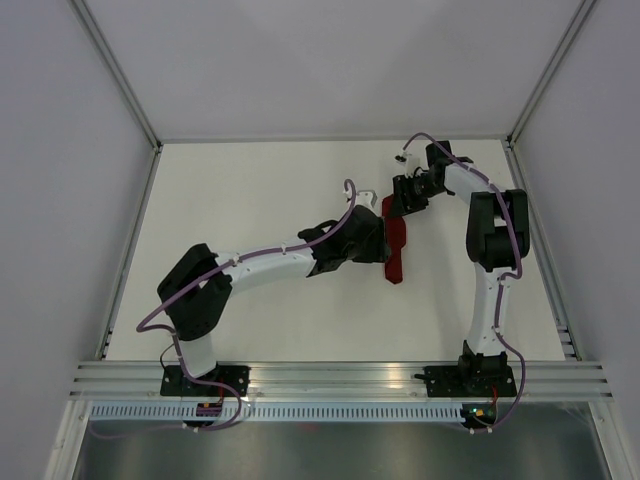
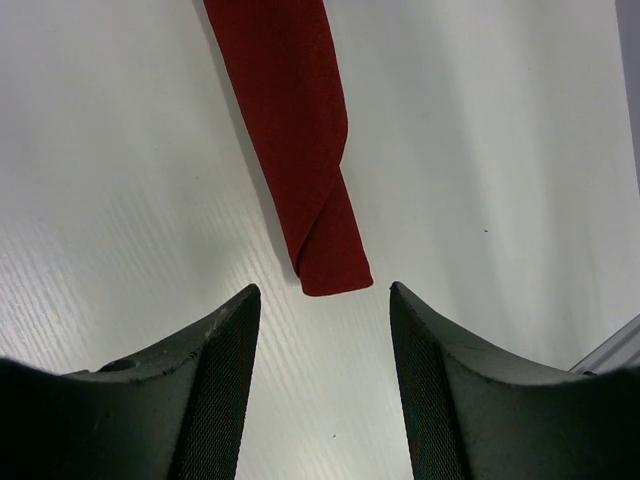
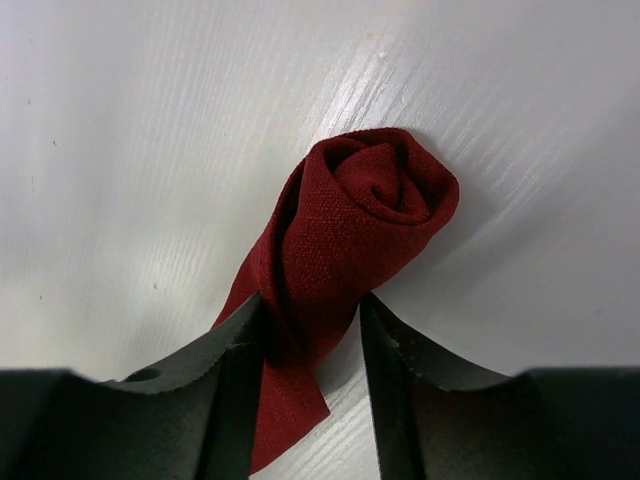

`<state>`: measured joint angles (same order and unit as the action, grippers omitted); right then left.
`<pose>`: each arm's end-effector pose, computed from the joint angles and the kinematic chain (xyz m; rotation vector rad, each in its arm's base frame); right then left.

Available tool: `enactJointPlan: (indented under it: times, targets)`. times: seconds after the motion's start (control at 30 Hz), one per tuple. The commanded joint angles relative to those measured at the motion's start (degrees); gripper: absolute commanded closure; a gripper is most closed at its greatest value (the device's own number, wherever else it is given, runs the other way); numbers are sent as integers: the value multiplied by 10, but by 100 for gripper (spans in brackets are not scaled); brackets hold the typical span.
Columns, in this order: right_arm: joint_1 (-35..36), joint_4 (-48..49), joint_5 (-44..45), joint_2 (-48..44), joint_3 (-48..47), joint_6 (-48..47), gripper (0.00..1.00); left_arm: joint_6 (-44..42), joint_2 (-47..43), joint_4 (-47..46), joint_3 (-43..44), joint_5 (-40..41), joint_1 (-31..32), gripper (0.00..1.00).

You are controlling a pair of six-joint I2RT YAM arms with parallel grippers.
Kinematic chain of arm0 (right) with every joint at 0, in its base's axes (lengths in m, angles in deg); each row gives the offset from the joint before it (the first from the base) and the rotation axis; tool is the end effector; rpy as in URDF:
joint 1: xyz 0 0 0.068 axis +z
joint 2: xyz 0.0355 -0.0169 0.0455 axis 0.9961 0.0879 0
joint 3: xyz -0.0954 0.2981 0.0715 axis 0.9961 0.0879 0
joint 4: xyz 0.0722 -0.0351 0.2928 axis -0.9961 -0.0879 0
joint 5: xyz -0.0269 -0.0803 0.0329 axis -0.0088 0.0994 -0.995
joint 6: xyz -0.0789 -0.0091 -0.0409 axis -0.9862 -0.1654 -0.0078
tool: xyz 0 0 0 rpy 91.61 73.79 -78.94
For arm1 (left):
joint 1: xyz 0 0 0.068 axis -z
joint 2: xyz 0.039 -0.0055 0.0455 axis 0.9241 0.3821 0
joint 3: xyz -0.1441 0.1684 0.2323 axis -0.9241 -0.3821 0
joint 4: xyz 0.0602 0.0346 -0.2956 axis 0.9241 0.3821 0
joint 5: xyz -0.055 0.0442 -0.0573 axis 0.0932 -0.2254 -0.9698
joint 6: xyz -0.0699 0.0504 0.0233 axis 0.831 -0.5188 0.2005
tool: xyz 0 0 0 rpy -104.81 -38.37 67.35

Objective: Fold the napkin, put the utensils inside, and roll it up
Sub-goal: Roll the napkin with the utensil

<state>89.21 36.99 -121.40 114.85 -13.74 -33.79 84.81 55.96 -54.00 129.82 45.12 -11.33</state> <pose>0.5353 0.0866 0.1335 -0.5204 2.5904 0.8213 0.2878 -0.4041 0.2336 0.1794 2.3179 -0.7201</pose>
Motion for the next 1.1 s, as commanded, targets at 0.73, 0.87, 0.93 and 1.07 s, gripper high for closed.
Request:
enactJointPlan:
  times: [0.73,0.87,0.93,1.07]
  targets:
    - [-13,-33,42,-71,-29,-9,25,-31,-6,-39,-34,-29,-43,40]
    - [-21,-19,41,-94,-2,6,26,-33,0,-43,-32,-33,-50,40]
    - [-24,-10,40,-114,21,11,26,-33,6,-50,-31,-42,-55,40]
    - [-23,-12,31,-133,43,14,28,-32,17,-55,-23,-49,-58,41]
